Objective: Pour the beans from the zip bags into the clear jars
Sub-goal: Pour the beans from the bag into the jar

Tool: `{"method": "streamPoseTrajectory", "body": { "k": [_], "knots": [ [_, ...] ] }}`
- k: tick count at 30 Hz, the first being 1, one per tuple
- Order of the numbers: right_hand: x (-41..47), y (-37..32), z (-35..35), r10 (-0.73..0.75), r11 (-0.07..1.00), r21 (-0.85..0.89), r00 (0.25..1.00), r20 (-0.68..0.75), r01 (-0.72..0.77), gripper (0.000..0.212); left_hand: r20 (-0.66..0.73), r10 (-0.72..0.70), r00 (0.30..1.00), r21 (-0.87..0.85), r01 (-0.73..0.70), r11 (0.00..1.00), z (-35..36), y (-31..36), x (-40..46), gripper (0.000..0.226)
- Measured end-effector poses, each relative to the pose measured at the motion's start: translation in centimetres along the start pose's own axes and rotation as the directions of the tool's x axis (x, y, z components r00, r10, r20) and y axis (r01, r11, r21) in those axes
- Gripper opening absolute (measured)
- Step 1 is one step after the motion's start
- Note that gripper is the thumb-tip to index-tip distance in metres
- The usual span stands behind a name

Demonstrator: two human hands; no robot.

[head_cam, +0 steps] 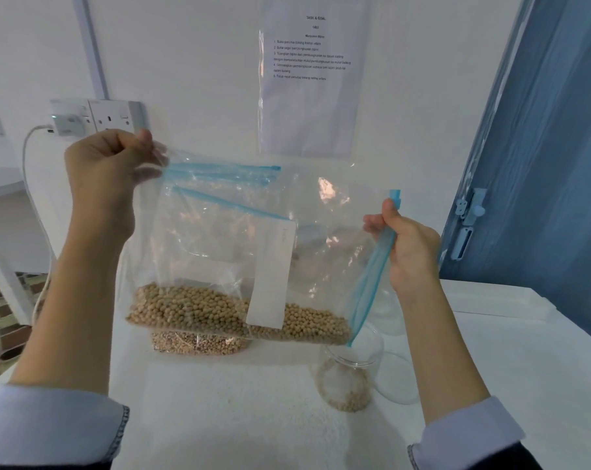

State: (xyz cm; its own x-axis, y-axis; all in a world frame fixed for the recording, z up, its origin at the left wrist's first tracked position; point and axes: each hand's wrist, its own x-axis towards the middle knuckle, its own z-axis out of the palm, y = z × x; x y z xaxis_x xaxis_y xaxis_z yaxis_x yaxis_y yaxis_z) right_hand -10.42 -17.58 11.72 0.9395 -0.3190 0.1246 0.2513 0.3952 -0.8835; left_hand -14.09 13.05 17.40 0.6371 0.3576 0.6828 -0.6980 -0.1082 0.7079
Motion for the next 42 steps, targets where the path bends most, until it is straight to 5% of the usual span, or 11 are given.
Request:
{"method": "streamPoseTrajectory", "body": {
  "k": [10,26,42],
  "knots": [
    [0.2,0.1,-0.6,0.011,0.998,0.062,1.0,0.002,-0.011,0.036,-0.061,0.007,0.998,-0.087,-0.012,0.996,0.1,-0.3,0.3,0.039],
    [0.0,-0.1,-0.5,-0.018,0.997,0.074,1.0,0.01,0.017,0.026,-0.141,0.024,0.99,-0.125,-0.042,0.991,0.5,-0.2,0.3,0.043],
    [0.1,-0.5,0.2,-0.025,0.999,0.048,0.999,0.033,0.023,0.025,-0.214,0.053,0.975,0.013,-0.051,0.999,0.9,0.7,0.0,0.034]
  ]
}}
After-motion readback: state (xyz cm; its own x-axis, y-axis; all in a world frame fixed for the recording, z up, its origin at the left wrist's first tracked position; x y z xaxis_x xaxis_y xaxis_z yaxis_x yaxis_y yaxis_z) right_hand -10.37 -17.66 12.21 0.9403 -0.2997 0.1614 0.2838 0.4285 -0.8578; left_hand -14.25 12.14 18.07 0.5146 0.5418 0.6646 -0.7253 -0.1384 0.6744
